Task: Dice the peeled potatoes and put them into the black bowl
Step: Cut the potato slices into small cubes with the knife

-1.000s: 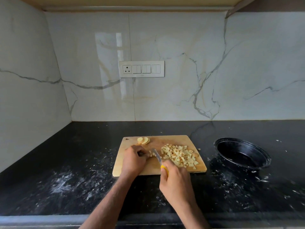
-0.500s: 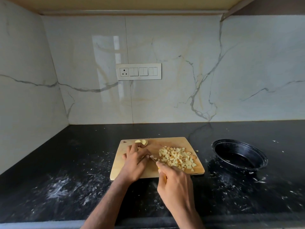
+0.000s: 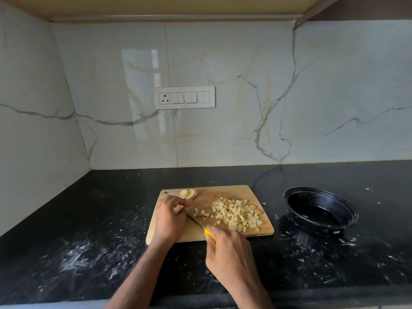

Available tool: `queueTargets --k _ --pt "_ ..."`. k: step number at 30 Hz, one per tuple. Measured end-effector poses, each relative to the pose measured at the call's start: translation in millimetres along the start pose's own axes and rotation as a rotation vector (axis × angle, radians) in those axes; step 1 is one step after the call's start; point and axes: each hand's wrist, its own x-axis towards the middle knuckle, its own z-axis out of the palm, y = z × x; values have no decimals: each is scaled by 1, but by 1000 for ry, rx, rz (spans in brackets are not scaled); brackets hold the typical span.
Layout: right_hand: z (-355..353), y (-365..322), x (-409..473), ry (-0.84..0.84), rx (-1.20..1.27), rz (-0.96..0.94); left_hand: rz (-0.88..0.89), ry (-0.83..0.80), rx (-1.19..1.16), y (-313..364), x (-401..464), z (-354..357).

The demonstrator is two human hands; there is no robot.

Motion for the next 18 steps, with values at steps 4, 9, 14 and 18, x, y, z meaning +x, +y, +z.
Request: queueTargets --k 4,9,14,18 --pt "1 1 1 -44 -24 94 19 -50 75 -2 0 4" --pt "0 2 3 -24 -42 253 95 -145 138 0 -2 9" --pt "-2 -1 4 11 -84 326 165 -194 224 -1 -4 12" --pt "3 -2 3 -48 -26 116 161 -194 214 2 -4 12"
